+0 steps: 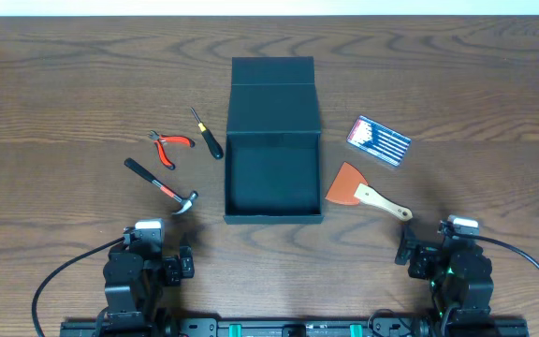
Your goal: Pack container
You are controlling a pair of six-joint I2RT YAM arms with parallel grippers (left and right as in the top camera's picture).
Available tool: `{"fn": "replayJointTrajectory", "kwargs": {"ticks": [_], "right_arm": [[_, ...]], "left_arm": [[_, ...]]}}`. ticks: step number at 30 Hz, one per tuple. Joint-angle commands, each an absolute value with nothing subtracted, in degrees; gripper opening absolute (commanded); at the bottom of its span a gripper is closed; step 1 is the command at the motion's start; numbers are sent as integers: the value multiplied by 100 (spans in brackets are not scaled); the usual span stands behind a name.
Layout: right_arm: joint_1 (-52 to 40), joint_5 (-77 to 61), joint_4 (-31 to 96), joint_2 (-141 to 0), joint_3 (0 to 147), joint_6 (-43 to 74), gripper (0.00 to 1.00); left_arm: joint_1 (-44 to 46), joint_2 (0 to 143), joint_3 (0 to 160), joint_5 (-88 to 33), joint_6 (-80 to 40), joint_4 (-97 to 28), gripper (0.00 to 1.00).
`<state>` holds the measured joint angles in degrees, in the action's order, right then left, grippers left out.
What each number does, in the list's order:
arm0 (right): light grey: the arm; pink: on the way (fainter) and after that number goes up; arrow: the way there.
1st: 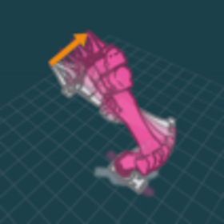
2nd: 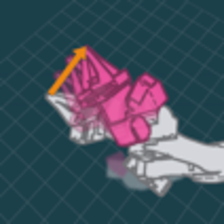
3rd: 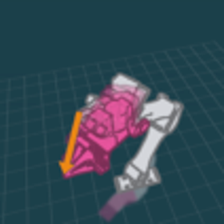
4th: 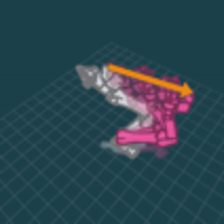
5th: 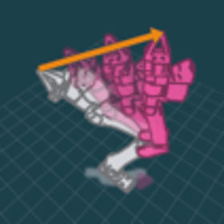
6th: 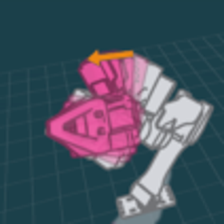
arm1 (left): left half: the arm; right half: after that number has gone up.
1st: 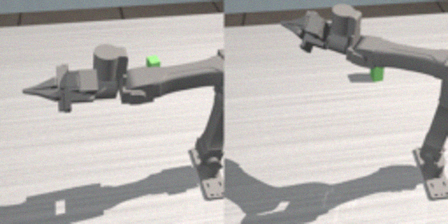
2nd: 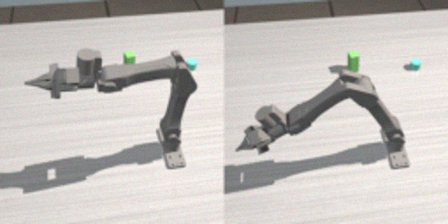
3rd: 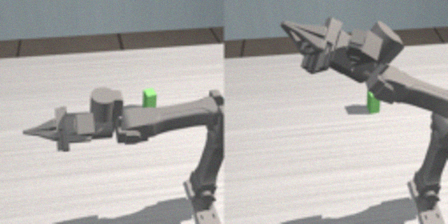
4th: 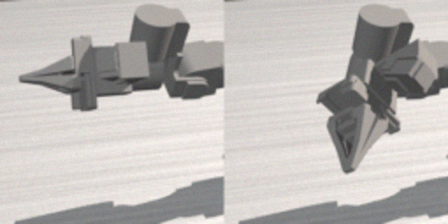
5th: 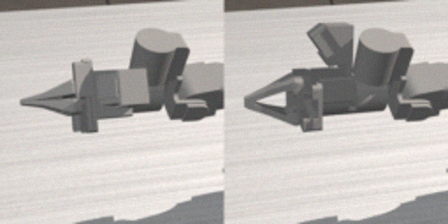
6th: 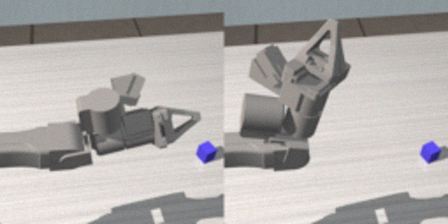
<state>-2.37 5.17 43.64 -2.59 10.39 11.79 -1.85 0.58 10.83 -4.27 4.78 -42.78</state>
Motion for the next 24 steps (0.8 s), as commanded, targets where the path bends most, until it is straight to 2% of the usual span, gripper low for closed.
{"fn": "replayJointTrajectory", "kwargs": {"ticks": [1, 9, 17, 24], "right_arm": [[-196, 576, 4254, -484, 1267, 1190, 99], [-196, 545, 4473, -2578, 3496, 884, 99], [-198, -469, 5636, -5347, 6386, 1, 99], [-604, -878, 6674, -7148, 7771, -921, 99]], "left_arm": [[-213, 23, 1048, -379, 534, -4300, 99], [-213, 23, 1048, -379, 534, -4300, 98], [-213, 23, 1048, -379, 537, -4298, 99], [-213, 23, 1048, -379, 534, -4298, 99]]}}
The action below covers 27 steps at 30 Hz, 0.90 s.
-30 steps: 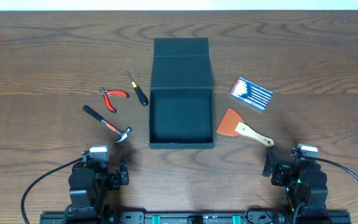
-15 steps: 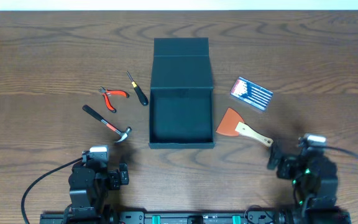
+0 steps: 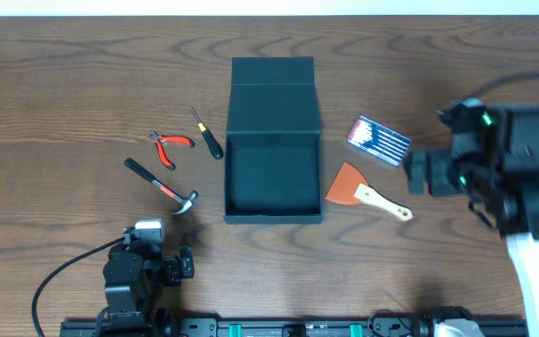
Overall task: Pack container
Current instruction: 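Move the right gripper to the orange scraper and grasp its wooden handle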
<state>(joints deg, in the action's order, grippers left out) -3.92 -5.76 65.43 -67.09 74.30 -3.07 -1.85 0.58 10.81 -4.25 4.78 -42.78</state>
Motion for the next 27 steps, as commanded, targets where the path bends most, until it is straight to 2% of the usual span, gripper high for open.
{"fn": "replayJointTrajectory", "kwargs": {"ticks": [1, 7, 15, 19, 22, 27], "right_arm": [[-714, -821, 6759, -7382, 7878, -998, 99], [-1214, -515, 6845, -8357, 8025, -996, 99], [-1258, -270, 6801, -9083, 7999, -1011, 99], [-1273, -952, 6790, -9393, 7905, -2617, 99], [-1273, -926, 6705, -9651, 7752, -2982, 99], [-1280, -930, 6622, -10195, 7572, -2956, 99]], "left_arm": [[-213, 23, 1048, -379, 534, -4300, 99], [-213, 23, 1048, -379, 534, -4300, 99], [-213, 23, 1048, -379, 534, -4300, 98], [-213, 23, 1048, -379, 534, -4298, 99], [-213, 23, 1048, -379, 534, -4300, 99], [-213, 23, 1048, -379, 534, -4300, 98]]}}
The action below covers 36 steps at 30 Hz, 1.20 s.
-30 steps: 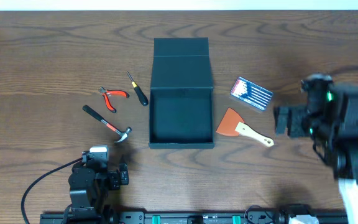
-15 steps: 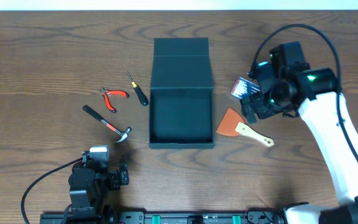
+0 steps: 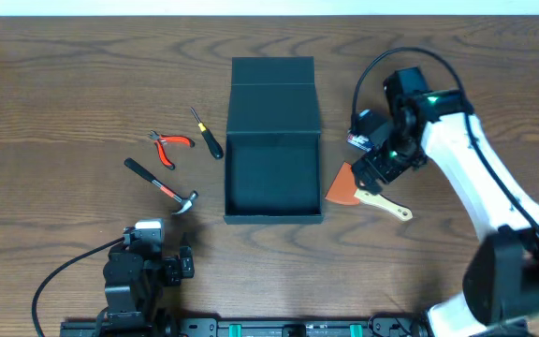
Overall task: Pack container
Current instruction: 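Move the right gripper to the orange scraper and grasp its wooden handle, then lift the scraper with the right gripper and carry it over the box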
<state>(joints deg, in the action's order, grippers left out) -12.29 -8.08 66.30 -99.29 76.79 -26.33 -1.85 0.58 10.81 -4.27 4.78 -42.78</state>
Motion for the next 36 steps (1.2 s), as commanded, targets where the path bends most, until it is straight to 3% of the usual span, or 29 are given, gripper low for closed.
{"fn": "replayJointTrajectory", "kwargs": {"ticks": [1, 22, 24, 28, 33, 36], "right_arm": [[-1284, -928, 6628, -10304, 7564, -2917, 99], [-1732, 3, 5610, -10694, 6322, -1756, 99], [-1728, 3, 5607, -10694, 6300, -1756, 93], [-1728, 1, 5605, -10694, 6292, -1754, 66], [-1732, -8, 5588, -10694, 6292, -1669, 56], [-1732, -23, 5586, -10694, 6292, -1669, 45]], "left_arm": [[-213, 23, 1048, -379, 534, -4298, 99], [-213, 23, 1048, -379, 534, -4298, 99], [-213, 23, 1048, -379, 534, -4300, 99], [-213, 23, 1048, -379, 534, -4300, 99], [-213, 23, 1048, -379, 534, -4300, 99], [-213, 23, 1048, -379, 534, -4300, 99]]}}
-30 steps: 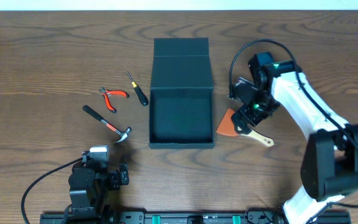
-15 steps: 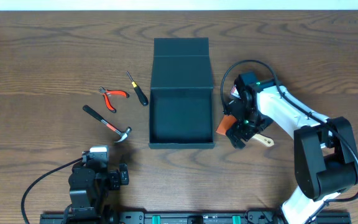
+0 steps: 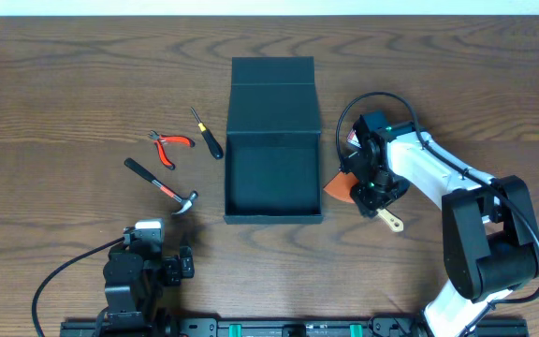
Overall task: Pack container
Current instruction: 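Lift the scraper with the right gripper and carry it over the box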
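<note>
An open black box (image 3: 274, 183) sits mid-table with its lid (image 3: 272, 84) folded back behind it. Just right of the box lies a scraper with an orange blade (image 3: 335, 188) and a wooden handle (image 3: 391, 221). My right gripper (image 3: 365, 187) is down over the scraper where blade meets handle. Its fingers are hidden under the wrist, so I cannot tell whether it grips. My left gripper (image 3: 182, 267) rests folded at the near left edge, holding nothing.
Left of the box lie red-handled pliers (image 3: 169, 148), a black screwdriver (image 3: 206, 133) and a hammer (image 3: 162, 185). A blue card pack (image 3: 352, 140) peeks out from under the right arm, behind the scraper.
My right gripper has come down and toward the box, from over the card pack onto the scraper. The scraper has turned slightly, its handle end now nearer the table front.
Both arms first rested folded at the near edge. The right arm was then raised at the right side, then over the card pack and scraper, and now sits low on the scraper. The left arm and the tools left of the box have stayed put.
</note>
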You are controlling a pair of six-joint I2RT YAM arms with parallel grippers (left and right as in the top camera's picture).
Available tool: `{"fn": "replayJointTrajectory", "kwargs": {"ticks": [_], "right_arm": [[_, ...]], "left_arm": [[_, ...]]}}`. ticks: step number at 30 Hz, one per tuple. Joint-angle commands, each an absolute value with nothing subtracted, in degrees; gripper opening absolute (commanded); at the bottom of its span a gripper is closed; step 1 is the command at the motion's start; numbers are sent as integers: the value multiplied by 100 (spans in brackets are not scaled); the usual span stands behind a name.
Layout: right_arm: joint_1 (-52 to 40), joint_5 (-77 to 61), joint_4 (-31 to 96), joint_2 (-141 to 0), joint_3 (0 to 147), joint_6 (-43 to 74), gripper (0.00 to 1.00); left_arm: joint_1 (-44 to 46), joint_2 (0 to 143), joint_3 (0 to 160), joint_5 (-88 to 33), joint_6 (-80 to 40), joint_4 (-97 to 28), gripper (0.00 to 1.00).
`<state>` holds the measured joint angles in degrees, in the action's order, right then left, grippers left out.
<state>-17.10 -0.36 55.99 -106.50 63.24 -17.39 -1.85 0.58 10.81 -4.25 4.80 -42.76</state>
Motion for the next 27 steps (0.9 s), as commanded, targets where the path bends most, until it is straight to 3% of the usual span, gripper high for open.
{"fn": "replayJointTrajectory", "kwargs": {"ticks": [1, 8, 14, 18, 19, 21, 24, 27], "right_arm": [[-1732, -23, 5586, -10694, 6292, -1669, 41], [-1734, -117, 5544, -10694, 6287, -1669, 15], [-1734, -196, 5507, -10694, 6289, -1485, 1], [-1734, -198, 5518, -10669, 6289, -1455, 1], [-1734, -198, 5533, -10669, 6289, -1457, 4], [-1734, -202, 5575, -10672, 6289, -1455, 28], [-1734, -320, 5596, -10672, 6287, -1459, 37], [-1734, -344, 5500, -10674, 6250, -1457, 38]], "left_arm": [[-213, 23, 1048, -379, 534, -4300, 99], [-213, 23, 1048, -379, 534, -4300, 98], [-213, 23, 1048, -379, 534, -4300, 99], [-213, 23, 1048, -379, 534, -4298, 98], [-213, 23, 1048, -379, 534, -4300, 99], [-213, 23, 1048, -379, 534, -4300, 99], [-213, 23, 1048, -379, 534, -4300, 99], [-213, 23, 1048, -379, 534, -4300, 99]]}}
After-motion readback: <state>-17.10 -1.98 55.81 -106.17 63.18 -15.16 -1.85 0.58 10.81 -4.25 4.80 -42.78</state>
